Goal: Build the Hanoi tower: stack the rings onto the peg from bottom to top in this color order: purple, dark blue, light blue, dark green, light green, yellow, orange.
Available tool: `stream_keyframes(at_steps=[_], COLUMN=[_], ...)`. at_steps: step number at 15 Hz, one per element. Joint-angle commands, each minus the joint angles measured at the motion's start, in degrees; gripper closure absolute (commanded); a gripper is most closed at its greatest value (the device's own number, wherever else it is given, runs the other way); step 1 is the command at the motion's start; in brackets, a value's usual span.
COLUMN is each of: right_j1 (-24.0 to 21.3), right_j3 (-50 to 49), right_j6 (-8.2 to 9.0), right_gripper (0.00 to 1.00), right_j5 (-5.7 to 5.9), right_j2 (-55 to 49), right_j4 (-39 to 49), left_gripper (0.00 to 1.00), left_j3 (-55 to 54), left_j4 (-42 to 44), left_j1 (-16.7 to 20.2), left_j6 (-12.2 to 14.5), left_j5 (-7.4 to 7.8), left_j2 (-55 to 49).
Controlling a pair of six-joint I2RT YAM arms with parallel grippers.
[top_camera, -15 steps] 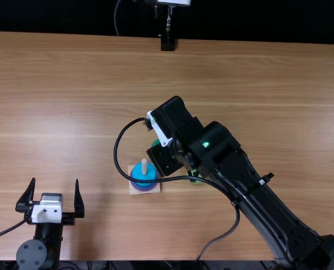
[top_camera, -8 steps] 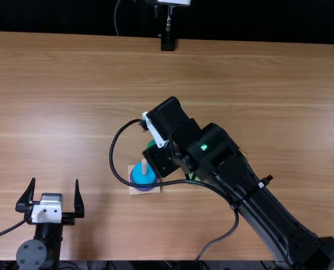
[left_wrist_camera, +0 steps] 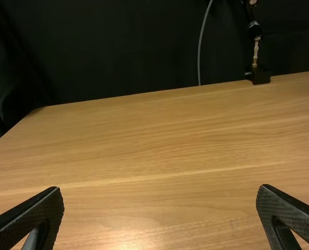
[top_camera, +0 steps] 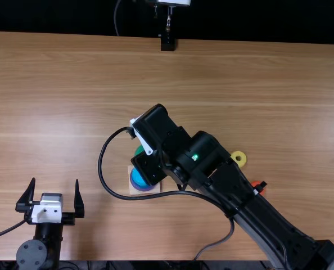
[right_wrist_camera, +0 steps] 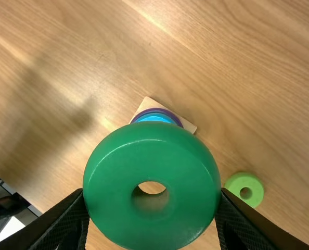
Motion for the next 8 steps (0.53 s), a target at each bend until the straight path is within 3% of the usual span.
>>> stream_keyframes(at_steps=[1, 8], right_j1=[0.97, 0.97], right_j3=[1.73, 1.38], right_j6=[0.64, 0.74], right_gripper=[1.0, 1.0], right_j5=[-0.2, -0.2], right_j2=[-1.17, -1.43], right_j4=[0.12, 0.33], left_gripper=[0.0, 0.0], left_j3=[-1.28, -1.28], left_j4=[-0.28, -0.28], left_j1=[-0.08, -0.08], left_j6=[0.27, 0.27], left_j5=[-0.07, -0.07], left_j2=[-0.62, -0.62])
